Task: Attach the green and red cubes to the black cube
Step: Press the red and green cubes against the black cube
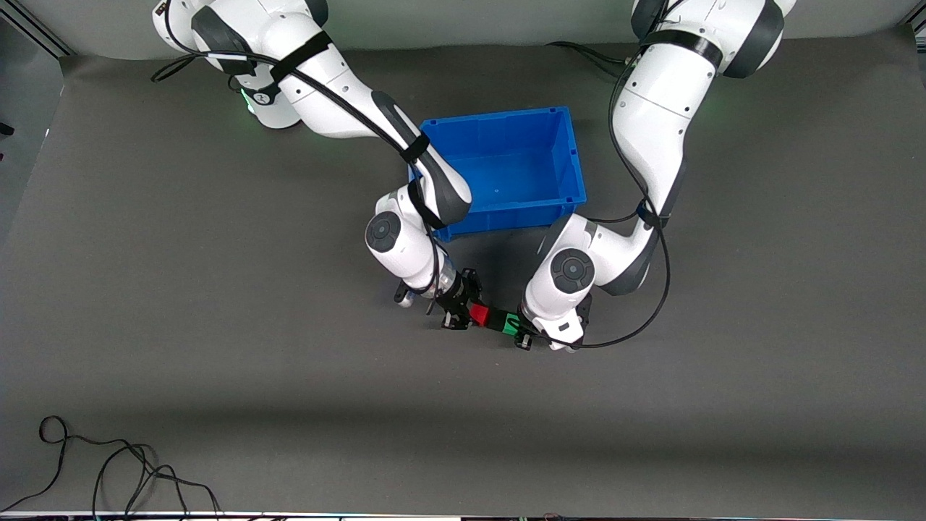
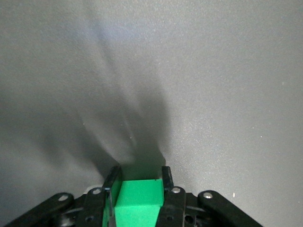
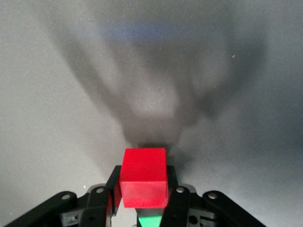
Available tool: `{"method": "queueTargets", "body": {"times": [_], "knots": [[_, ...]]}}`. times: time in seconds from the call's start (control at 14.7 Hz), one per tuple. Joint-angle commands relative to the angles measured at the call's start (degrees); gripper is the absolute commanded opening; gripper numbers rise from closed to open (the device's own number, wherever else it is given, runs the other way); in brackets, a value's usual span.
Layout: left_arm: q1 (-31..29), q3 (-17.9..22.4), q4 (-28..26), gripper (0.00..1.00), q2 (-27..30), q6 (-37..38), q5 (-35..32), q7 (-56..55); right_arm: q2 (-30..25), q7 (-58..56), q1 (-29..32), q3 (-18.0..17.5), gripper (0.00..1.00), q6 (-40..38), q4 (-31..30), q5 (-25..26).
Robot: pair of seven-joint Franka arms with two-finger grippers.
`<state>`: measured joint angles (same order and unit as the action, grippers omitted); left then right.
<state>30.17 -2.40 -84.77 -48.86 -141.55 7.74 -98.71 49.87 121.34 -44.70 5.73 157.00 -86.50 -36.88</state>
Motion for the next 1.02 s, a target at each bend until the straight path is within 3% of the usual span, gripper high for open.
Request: {"method": "queueTargets", "body": {"times": [0.0,0.2,0.27,0.34,0.41,0.55,0.61,0.75,0.95], "knots": [[1.03,1.0,1.71,0.05,-0.8,0.22,0.0,-0.79,2.16,0.82,-0.91,0.78,0.28,0.59,3.26,-0.21],[1.03,1.0,1.71,0.05,-0.71,0.31,0.08,-0.78,2.51,0.74,-0.91,0.78,0.43,0.59,3.35,-0.21],[1.03,1.0,1.8,0.05,-0.71,0.31,0.08,-0.78,2.6,0.74,-0.91,0.78,0.59,0.59,3.35,-0.21],[1.03,1.0,1.8,0.08,-0.71,0.22,0.08,-0.78,2.69,0.74,-0.91,0.78,0.69,0.59,3.35,-0.21],[0.94,1.0,1.8,0.24,-0.71,0.22,0.0,-0.61,2.77,0.82,-0.91,0.78,0.79,0.59,3.44,-0.21],[0.94,1.09,1.8,0.79,-0.62,0.31,-0.53,-0.17,2.69,0.91,-0.83,0.95,0.95,0.59,3.88,-0.29],[0.94,1.17,1.88,1.0,-0.36,0.83,-0.79,-0.17,2.51,0.91,-0.83,1.22,1.0,0.5,4.23,-0.21],[0.33,1.61,2.23,1.0,0.51,2.15,-1.06,0.01,1.64,0.13,-0.13,1.57,1.0,0.07,4.23,0.4],[-0.99,4.15,2.76,1.0,3.4,8.8,-2.63,2.45,-0.99,-0.4,0.14,4.64,1.0,-5.79,4.06,7.06]]}}
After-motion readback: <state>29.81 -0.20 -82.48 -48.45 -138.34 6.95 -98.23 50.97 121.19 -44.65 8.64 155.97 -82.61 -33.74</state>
